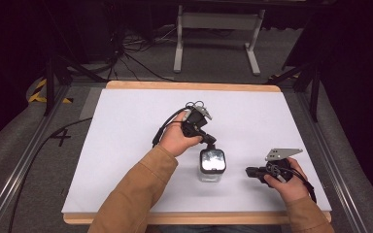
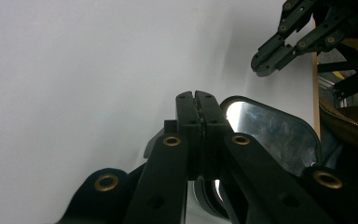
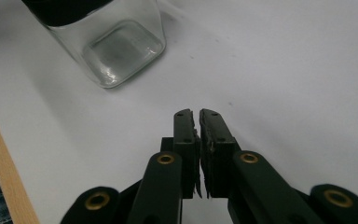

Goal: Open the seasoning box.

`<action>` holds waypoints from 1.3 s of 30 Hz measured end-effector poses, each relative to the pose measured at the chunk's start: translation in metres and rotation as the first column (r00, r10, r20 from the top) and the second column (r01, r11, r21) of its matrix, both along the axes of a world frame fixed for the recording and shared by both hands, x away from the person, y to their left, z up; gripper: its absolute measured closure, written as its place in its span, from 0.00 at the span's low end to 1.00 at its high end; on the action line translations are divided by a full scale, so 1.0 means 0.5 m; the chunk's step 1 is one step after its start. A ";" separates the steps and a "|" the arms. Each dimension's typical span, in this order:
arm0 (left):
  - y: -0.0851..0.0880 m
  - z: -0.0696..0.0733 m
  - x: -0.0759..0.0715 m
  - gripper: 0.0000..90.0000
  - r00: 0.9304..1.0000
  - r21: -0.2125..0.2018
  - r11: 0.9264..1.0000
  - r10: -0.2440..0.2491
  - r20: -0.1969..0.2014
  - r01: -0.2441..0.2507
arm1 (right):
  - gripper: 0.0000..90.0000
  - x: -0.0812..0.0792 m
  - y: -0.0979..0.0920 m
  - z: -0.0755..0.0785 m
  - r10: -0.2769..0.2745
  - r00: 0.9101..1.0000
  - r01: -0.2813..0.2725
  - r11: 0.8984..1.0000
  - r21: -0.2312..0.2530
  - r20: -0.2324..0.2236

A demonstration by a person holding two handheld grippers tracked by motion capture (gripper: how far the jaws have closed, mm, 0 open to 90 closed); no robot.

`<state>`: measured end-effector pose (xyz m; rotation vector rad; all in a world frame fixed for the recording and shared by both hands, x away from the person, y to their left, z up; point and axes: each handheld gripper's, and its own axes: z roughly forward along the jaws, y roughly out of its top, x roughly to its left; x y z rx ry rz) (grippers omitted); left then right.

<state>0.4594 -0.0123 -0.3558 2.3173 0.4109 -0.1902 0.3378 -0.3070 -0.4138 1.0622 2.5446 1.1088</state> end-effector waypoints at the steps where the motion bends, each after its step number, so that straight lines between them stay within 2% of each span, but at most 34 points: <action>1: 0.000 0.000 0.000 1.00 1.000 0.001 1.000 0.001 -0.002 -0.001 | 0.95 -0.002 0.004 0.003 0.003 1.000 -0.003 1.000 0.002 0.005; 6: 0.001 -0.002 0.004 1.00 1.000 -0.007 1.000 0.008 -0.021 -0.008 | 0.97 -0.004 0.025 0.017 0.036 0.998 -0.037 0.999 0.026 0.044; 10: 0.001 -0.003 0.004 1.00 1.000 -0.004 1.000 0.010 -0.021 -0.010 | 0.98 -0.010 0.049 0.033 0.078 0.993 -0.082 0.996 0.045 0.084; 14: 0.001 -0.004 0.005 1.00 1.000 -0.006 1.000 0.010 -0.025 -0.010 | 0.98 -0.014 0.064 0.042 0.101 0.990 -0.108 0.992 0.067 0.099; 16: 0.001 -0.004 0.004 1.00 1.000 -0.008 1.000 0.015 -0.028 -0.015 | 0.98 -0.019 0.082 0.050 0.127 0.985 -0.138 0.987 0.088 0.119; 24: 0.000 -0.003 0.003 1.00 1.000 -0.001 1.000 0.020 -0.021 -0.020 | 0.99 -0.017 0.117 0.069 0.158 0.974 -0.179 0.976 0.123 0.160; 27: 0.003 -0.003 0.000 1.00 0.999 -0.002 0.999 0.046 -0.013 -0.047 | 0.99 -0.017 0.119 0.070 0.156 0.974 -0.178 0.976 0.128 0.166; 28: 0.006 -0.003 0.000 1.00 0.998 -0.008 0.998 0.059 -0.012 -0.059 | 0.99 -0.017 0.119 0.070 0.156 0.974 -0.178 0.976 0.128 0.166; 30: 0.017 0.003 -0.001 1.00 0.997 -0.049 0.996 0.077 -0.018 -0.078 | 0.99 -0.015 0.118 0.071 0.145 0.976 -0.168 0.976 0.141 0.165; 32: 0.032 0.017 -0.009 1.00 0.996 -0.085 0.992 0.092 -0.008 -0.093 | 0.99 -0.014 0.118 0.072 0.135 0.976 -0.161 0.975 0.153 0.169; 33: 0.050 0.038 -0.027 1.00 0.996 -0.100 0.991 0.092 0.015 -0.090 | 0.99 -0.013 0.118 0.073 0.133 0.976 -0.160 0.975 0.154 0.171; 34: 0.050 0.038 -0.027 1.00 0.996 -0.100 0.991 0.092 0.015 -0.090 | 0.99 -0.013 0.118 0.073 0.133 0.976 -0.160 0.975 0.154 0.171; 35: 0.061 0.053 -0.045 1.00 0.995 -0.105 0.990 0.094 0.042 -0.089 | 0.99 -0.013 0.118 0.073 0.130 0.976 -0.158 0.975 0.156 0.174; 37: 0.075 0.073 -0.074 1.00 0.994 -0.111 0.991 0.081 0.069 -0.073 | 0.99 -0.013 0.118 0.073 0.119 0.976 -0.149 0.976 0.161 0.183; 39: 0.092 0.091 -0.106 1.00 0.995 -0.113 0.992 0.060 0.083 -0.050 | 0.99 -0.012 0.118 0.074 0.110 0.976 -0.142 0.976 0.167 0.189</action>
